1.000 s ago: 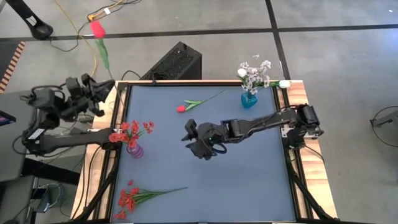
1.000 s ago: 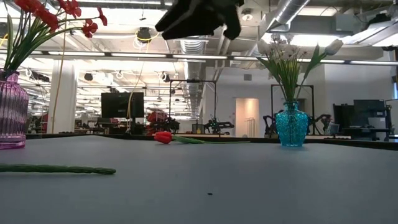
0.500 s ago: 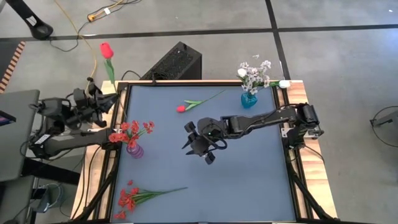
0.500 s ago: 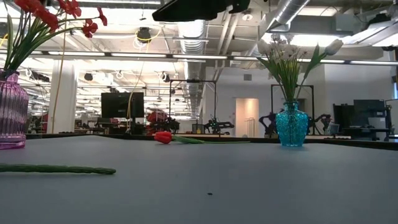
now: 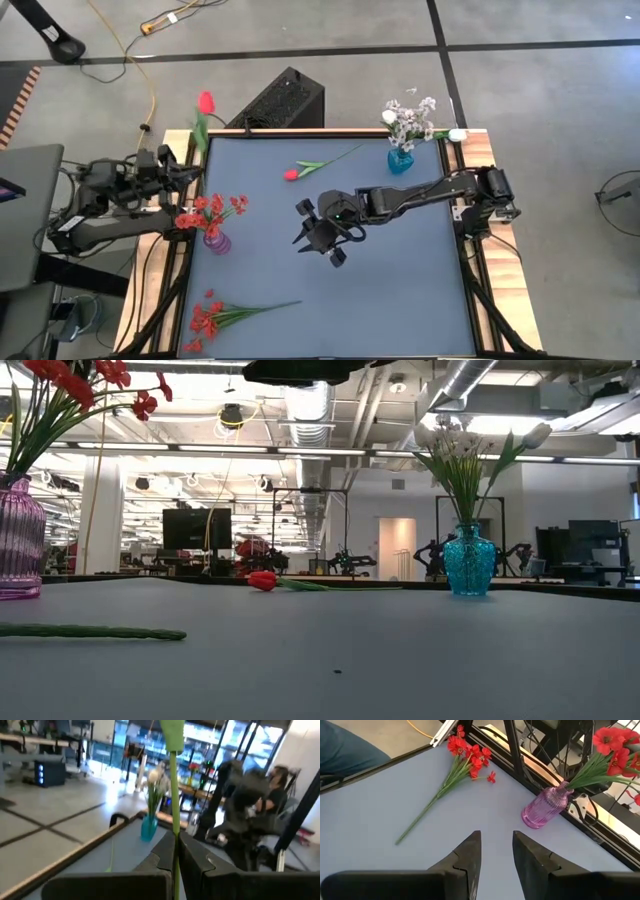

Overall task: Sort flowers into vase by color
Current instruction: Put the right red flower into the purple vase

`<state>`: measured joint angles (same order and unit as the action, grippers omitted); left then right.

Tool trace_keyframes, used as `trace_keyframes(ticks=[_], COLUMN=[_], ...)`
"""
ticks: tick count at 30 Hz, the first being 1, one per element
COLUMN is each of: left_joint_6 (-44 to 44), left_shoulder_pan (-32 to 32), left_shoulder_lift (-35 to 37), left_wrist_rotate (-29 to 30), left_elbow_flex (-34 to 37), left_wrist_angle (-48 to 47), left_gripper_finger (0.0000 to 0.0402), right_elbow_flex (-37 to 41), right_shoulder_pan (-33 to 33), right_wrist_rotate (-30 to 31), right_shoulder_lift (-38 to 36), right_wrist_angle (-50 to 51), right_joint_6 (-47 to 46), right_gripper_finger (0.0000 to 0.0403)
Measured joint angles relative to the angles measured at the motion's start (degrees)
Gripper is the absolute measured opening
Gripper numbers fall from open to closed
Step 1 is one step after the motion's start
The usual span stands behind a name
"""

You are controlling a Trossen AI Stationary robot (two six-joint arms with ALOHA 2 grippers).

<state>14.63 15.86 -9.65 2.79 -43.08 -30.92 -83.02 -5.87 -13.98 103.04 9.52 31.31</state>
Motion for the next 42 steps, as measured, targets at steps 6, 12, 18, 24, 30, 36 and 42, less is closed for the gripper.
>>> trace_keyframes(ticks=[6, 12, 18, 24, 30, 36, 42], left_joint_6=[-2.0, -5.0, -0.6, 7.0, 10.2, 4.5, 2.3], left_shoulder_pan=[0.0, 0.0, 0.0, 0.0, -1.5, -7.5, -11.9], left_shoulder_lift=[-0.1, 0.0, -4.0, -13.3, -18.7, -19.0, -19.2], left_wrist_rotate=[5.7, 2.4, -9.1, -25.1, -42.5, -36.4, -30.4], left_elbow_flex=[3.1, 2.0, 2.0, 1.8, 1.4, 1.4, 1.3], left_wrist_angle=[3.8, 17.1, 29.9, 44.2, 36.4, 25.4, 24.9], left_gripper_finger=[0.0, 0.0, 0.0, 0.0, 0.0, 0.0, 0.0], right_elbow_flex=[0.0, 0.0, 0.0, 0.0, 0.0, 0.0, 0.0], right_shoulder_pan=[0.0, 0.0, 0.1, 0.0, -1.9, -4.2, -2.3], right_wrist_rotate=[0.0, 0.0, 0.0, 0.0, -0.4, 3.5, 7.8], right_shoulder_lift=[0.0, 0.0, 0.0, 0.0, 0.0, 0.0, 0.1], right_wrist_angle=[-0.3, -1.4, -7.3, -10.7, -12.5, -21.8, -35.9], right_joint_6=[-0.4, -1.6, -1.5, -3.7, -8.8, -10.1, -8.1], right_gripper_finger=[0.0136, 0.0136, 0.0136, 0.0136, 0.0136, 0.0136, 0.0129])
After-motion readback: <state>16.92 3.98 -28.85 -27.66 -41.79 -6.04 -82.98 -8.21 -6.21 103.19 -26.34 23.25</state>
